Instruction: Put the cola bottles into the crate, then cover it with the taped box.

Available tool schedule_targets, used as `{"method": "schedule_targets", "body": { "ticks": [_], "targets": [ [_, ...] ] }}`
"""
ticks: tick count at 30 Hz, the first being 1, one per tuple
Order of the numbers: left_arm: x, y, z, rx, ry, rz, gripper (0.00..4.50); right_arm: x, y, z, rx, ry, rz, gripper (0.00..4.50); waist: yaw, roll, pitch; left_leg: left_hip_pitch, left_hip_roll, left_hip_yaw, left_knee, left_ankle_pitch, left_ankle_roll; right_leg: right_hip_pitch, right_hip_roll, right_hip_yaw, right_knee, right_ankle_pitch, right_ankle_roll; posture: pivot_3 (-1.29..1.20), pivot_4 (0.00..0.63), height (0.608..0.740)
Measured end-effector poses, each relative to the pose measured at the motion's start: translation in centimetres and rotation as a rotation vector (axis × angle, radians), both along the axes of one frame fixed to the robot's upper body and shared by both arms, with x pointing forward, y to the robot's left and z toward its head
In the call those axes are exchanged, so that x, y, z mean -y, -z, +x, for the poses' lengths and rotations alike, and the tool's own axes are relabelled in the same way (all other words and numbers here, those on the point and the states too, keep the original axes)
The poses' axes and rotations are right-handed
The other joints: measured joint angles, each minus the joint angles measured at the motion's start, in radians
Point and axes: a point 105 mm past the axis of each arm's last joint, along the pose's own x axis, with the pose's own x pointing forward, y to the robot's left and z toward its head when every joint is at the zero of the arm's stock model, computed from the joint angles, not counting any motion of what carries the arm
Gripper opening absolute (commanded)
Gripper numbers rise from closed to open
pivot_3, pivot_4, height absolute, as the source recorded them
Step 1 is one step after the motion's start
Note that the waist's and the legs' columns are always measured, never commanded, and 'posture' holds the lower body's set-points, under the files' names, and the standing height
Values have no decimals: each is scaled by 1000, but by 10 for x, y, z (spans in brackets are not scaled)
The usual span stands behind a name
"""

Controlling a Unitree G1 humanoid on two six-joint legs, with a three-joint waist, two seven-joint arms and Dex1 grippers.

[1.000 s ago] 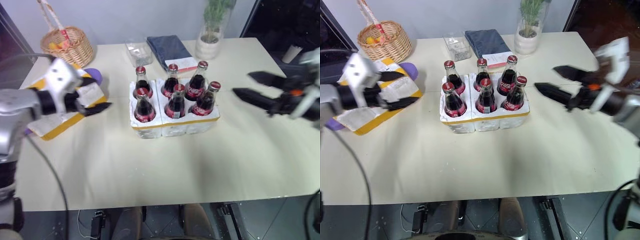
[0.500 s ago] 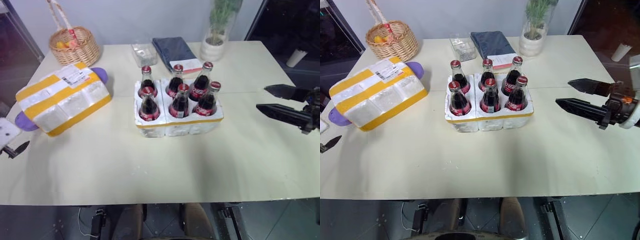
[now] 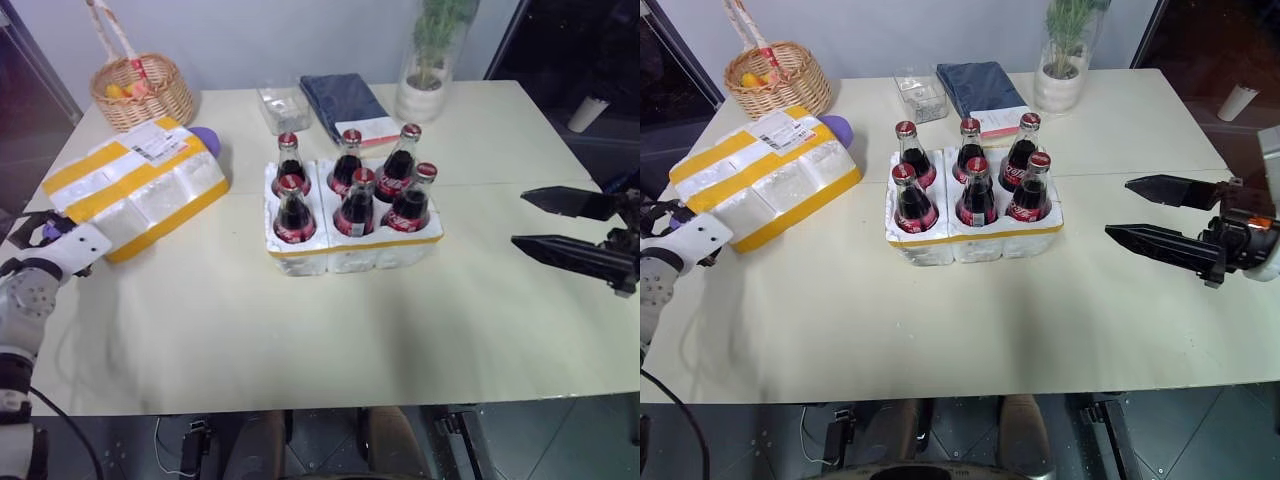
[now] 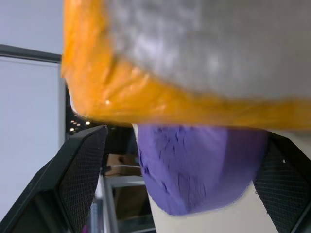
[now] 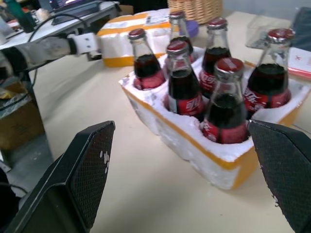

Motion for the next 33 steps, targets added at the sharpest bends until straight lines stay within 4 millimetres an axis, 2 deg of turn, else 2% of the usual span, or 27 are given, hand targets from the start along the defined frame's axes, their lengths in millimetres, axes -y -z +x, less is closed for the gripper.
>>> {"method": "schedule_targets", "body": {
  "ticks": [2,5,9,11,12,17,19,21,24,26,27,30,33],
  "targets": [
    [-4,3,2,-5,-22,8,4500,1,-2,-2,2,2,2,4475,3,-1,-1,0,0,0,0,0,0,0,0,0,0,0,0,0,150,740],
    [-5,3,6,-5,-36,6,3648,1,0,-5,-14,-1,3,4500,5,-2,-1,0,0,0,0,0,0,0,0,0,0,0,0,0,150,740],
    [-4,4,10,-9,-37,3,1515,-2,-2,-10,-22,-24,17,4500,6,-3,-2,0,0,0,0,0,0,0,0,0,0,0,0,0,150,740],
    [-4,-3,13,17,-39,7,632,-2,-2,-10,-27,-27,22,4500,7,-3,-2,0,0,0,1,0,0,1,0,0,0,0,0,0,150,740],
    [-5,-6,14,26,-41,9,367,-2,-2,-10,-26,-27,21,4500,8,-3,-2,0,0,0,1,0,0,1,0,0,0,0,0,0,150,740],
    [-2,-16,18,60,-31,3,318,-2,-3,-8,2,-13,3,4500,7,-4,-2,0,0,0,1,0,0,0,0,0,0,0,0,0,150,740],
    [5,-35,24,119,-1,-17,318,-2,-2,-8,6,-13,0,4500,9,-5,-2,-1,0,-1,1,0,0,0,0,-1,0,0,0,0,150,740],
    [16,-68,31,207,55,-48,318,-1,-2,-7,8,-12,0,4500,10,-7,-2,-1,0,-1,1,0,0,0,0,-1,0,0,0,0,150,740],
    [51,-135,39,355,198,-57,318,-1,1,-5,-1,-12,-6,4500,10,-8,-2,-2,0,-1,2,0,0,1,0,-1,-1,0,1,0,150,740],
    [79,-169,40,399,293,-54,318,-1,5,-3,-16,-9,-9,4500,7,-8,-2,-1,0,-1,1,0,0,1,0,0,-1,0,1,0,150,740],
    [101,-185,39,393,366,-53,318,0,5,-2,-17,-5,-6,4500,7,-8,-2,-2,0,-1,1,0,0,1,0,-1,-1,0,1,0,150,740],
    [165,-209,31,350,564,-12,318,2,5,-1,-9,7,-6,4500,5,-7,-3,-1,0,-1,1,0,0,1,0,-1,-1,0,1,0,150,740],
    [214,-202,22,243,708,12,318,4,7,1,-4,21,3,4500,-2,-7,-2,-1,0,-1,1,0,0,1,1,0,0,0,1,0,150,740]
  ]
}}
